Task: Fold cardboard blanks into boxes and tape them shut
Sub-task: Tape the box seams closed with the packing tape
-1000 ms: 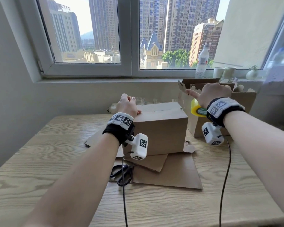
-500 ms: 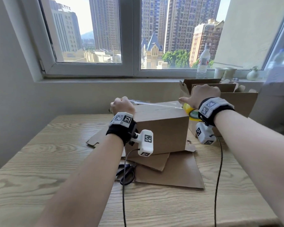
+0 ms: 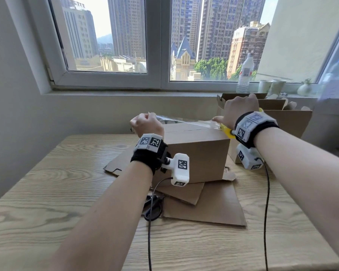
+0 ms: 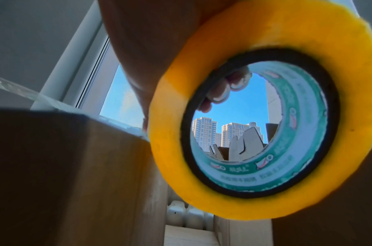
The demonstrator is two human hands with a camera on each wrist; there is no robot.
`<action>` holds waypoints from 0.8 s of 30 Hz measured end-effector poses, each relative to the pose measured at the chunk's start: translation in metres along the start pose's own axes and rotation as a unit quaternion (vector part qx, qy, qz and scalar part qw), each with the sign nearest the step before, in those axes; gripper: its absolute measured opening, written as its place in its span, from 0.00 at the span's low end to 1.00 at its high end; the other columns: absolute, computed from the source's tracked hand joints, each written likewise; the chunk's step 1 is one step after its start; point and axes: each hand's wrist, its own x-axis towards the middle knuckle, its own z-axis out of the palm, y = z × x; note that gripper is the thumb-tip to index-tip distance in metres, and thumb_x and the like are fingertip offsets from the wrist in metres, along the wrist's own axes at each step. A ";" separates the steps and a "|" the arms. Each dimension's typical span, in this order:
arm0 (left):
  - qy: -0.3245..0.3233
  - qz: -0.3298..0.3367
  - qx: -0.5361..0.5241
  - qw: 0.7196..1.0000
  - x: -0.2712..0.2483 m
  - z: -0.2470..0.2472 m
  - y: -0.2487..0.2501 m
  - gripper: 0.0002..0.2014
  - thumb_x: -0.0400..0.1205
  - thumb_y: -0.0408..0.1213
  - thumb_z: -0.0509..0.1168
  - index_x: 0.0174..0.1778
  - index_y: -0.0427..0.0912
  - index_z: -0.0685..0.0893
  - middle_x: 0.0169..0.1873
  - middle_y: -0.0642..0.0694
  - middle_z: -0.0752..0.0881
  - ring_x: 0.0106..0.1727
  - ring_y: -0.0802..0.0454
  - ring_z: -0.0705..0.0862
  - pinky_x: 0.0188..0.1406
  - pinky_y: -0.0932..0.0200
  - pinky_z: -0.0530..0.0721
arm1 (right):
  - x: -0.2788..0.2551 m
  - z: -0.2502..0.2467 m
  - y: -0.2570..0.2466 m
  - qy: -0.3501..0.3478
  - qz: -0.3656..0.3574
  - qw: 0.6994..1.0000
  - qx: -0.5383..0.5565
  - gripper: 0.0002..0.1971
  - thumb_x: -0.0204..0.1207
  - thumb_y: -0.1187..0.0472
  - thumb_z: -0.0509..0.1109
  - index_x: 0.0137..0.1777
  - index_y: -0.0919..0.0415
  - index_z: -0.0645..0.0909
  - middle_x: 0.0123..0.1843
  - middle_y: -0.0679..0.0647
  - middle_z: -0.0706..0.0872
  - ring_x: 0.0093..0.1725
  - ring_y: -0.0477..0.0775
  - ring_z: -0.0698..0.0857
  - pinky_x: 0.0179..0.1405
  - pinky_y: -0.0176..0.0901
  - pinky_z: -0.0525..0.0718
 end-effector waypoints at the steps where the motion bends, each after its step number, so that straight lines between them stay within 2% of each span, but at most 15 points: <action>1: 0.001 -0.001 0.000 1.000 0.001 0.001 -0.002 0.13 0.81 0.34 0.61 0.45 0.27 0.85 0.61 0.34 0.75 0.63 0.39 0.77 0.64 0.51 0.76 | -0.001 0.002 0.001 -0.003 0.003 1.000 0.005 0.34 0.73 0.22 0.56 0.29 0.55 0.71 0.27 0.50 0.77 0.30 0.51 0.77 0.52 0.48 0.74; 3: 0.002 -0.003 -0.001 1.000 0.001 0.003 -0.003 0.11 0.81 0.34 0.62 0.44 0.28 0.84 0.62 0.35 0.75 0.62 0.39 0.78 0.63 0.51 0.77 | -0.001 0.005 0.003 -0.006 0.007 1.000 0.009 0.34 0.75 0.23 0.56 0.30 0.56 0.72 0.27 0.50 0.79 0.28 0.51 0.75 0.47 0.48 0.71; 4: 0.002 -0.002 0.001 1.000 0.001 0.003 -0.002 0.11 0.82 0.34 0.62 0.45 0.28 0.84 0.63 0.35 0.75 0.63 0.40 0.78 0.61 0.55 0.77 | -0.001 0.005 0.004 -0.007 0.008 1.000 0.009 0.34 0.75 0.24 0.56 0.30 0.56 0.72 0.27 0.50 0.79 0.28 0.51 0.75 0.46 0.48 0.70; 7: 0.003 -0.009 0.010 1.000 0.004 0.003 -0.003 0.13 0.84 0.34 0.59 0.49 0.27 0.84 0.63 0.34 0.77 0.57 0.49 0.74 0.47 0.66 0.67 | 0.002 0.003 0.006 -0.012 0.010 1.000 0.020 0.32 0.76 0.25 0.57 0.30 0.55 0.72 0.28 0.50 0.79 0.30 0.52 0.77 0.46 0.48 0.70; 11: 0.008 -0.023 0.017 1.000 0.009 0.001 -0.007 0.15 0.85 0.34 0.56 0.51 0.25 0.83 0.63 0.32 0.78 0.54 0.50 0.71 0.39 0.69 0.60 | 0.006 -0.002 0.006 -0.005 0.002 1.000 0.006 0.33 0.75 0.24 0.57 0.31 0.56 0.74 0.29 0.50 0.81 0.32 0.52 0.79 0.44 0.46 0.70; 13: -0.013 -0.027 0.027 0.999 0.008 -0.002 -0.007 0.15 0.86 0.33 0.56 0.51 0.24 0.82 0.60 0.32 0.79 0.58 0.47 0.72 0.42 0.69 0.63 | 0.007 -0.002 0.006 -0.008 0.001 1.000 0.003 0.34 0.75 0.24 0.57 0.31 0.57 0.75 0.29 0.50 0.81 0.31 0.52 0.79 0.44 0.46 0.70; 14: -0.019 -0.027 0.032 0.999 0.007 -0.004 -0.006 0.14 0.85 0.32 0.56 0.51 0.24 0.82 0.58 0.32 0.79 0.62 0.43 0.73 0.48 0.67 0.67 | 0.007 -0.002 0.006 -0.007 0.002 1.000 0.002 0.34 0.75 0.24 0.57 0.31 0.57 0.75 0.29 0.50 0.81 0.31 0.51 0.78 0.44 0.46 0.70; 15: -0.033 -0.043 0.036 0.998 0.008 -0.006 -0.005 0.15 0.85 0.33 0.56 0.53 0.24 0.82 0.56 0.32 0.79 0.65 0.39 0.74 0.55 0.61 0.71 | 0.007 0.000 0.006 -0.008 0.003 1.000 0.002 0.34 0.74 0.24 0.57 0.31 0.57 0.75 0.29 0.50 0.81 0.31 0.51 0.78 0.45 0.46 0.70; 16: -0.043 -0.056 0.042 0.997 0.011 -0.007 -0.004 0.16 0.85 0.33 0.57 0.55 0.24 0.83 0.57 0.31 0.80 0.66 0.37 0.75 0.58 0.56 0.73 | 0.007 0.001 0.006 -0.009 0.003 1.000 0.001 0.34 0.74 0.24 0.57 0.31 0.57 0.74 0.28 0.50 0.80 0.31 0.51 0.79 0.46 0.47 0.70; 19: -0.093 -0.116 0.024 0.989 0.022 -0.007 -0.008 0.16 0.82 0.34 0.60 0.60 0.30 0.85 0.60 0.30 0.83 0.63 0.34 0.80 0.52 0.57 0.78 | 0.004 0.009 0.004 -0.007 -0.004 1.000 -0.010 0.34 0.75 0.23 0.56 0.30 0.56 0.72 0.28 0.50 0.80 0.33 0.52 0.81 0.50 0.48 0.72; 21: -0.109 -0.130 0.021 0.985 0.022 -0.008 -0.007 0.13 0.77 0.34 0.61 0.51 0.32 0.87 0.53 0.30 0.85 0.58 0.34 0.81 0.46 0.58 0.75 | 0.002 0.014 0.003 0.001 -0.004 1.000 -0.014 0.33 0.75 0.24 0.55 0.30 0.55 0.71 0.29 0.49 0.80 0.34 0.52 0.82 0.53 0.49 0.72; 23: -0.138 -0.129 0.022 0.982 0.018 -0.009 -0.003 0.15 0.67 0.41 0.59 0.35 0.33 0.85 0.42 0.34 0.84 0.49 0.39 0.78 0.48 0.53 0.77 | 0.001 0.016 0.003 -0.004 0.001 1.000 -0.009 0.33 0.76 0.25 0.55 0.30 0.55 0.70 0.31 0.50 0.80 0.36 0.52 0.83 0.54 0.49 0.73; 24: -0.142 -0.130 -0.001 0.981 0.017 -0.009 -0.002 0.13 0.63 0.43 0.57 0.29 0.38 0.81 0.36 0.39 0.81 0.47 0.42 0.76 0.50 0.52 0.78 | 0.000 0.017 0.003 -0.007 0.004 1.000 -0.003 0.32 0.77 0.26 0.55 0.29 0.56 0.71 0.31 0.50 0.80 0.36 0.52 0.82 0.54 0.50 0.73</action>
